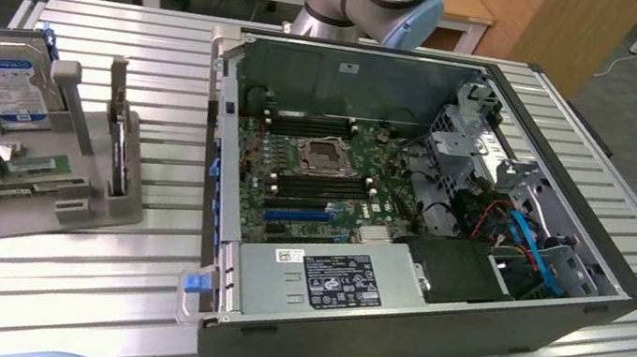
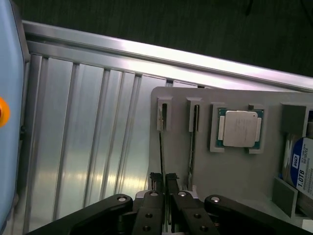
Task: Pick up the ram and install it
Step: 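Pick up the ram and move it above insertion slot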
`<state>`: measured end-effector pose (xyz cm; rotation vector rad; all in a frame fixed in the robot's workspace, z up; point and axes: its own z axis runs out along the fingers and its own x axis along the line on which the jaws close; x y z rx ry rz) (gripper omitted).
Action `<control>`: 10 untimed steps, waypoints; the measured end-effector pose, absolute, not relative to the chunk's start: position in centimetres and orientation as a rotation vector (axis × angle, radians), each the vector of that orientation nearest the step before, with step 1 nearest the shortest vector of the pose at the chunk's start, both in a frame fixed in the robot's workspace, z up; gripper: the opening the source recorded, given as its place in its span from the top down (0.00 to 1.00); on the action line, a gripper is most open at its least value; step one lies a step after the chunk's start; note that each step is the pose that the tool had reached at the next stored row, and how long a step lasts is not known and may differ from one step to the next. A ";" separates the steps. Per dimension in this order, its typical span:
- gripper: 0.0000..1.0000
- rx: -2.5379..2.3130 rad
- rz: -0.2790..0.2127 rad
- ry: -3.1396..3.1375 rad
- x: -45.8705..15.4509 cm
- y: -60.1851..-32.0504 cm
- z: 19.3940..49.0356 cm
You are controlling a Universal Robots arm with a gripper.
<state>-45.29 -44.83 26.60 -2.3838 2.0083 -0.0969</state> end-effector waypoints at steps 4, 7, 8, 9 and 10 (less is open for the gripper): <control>0.87 -2.384 -0.096 2.009 -45.3 -44.8 27.4; 0.87 -2.384 -0.095 2.009 -45.3 -44.8 28.1; 0.87 -2.385 -0.094 2.009 -45.3 -44.8 28.4; 0.87 -2.385 -0.094 2.009 -45.3 -44.8 28.6; 0.87 -2.385 -0.094 2.009 -45.3 -44.8 28.8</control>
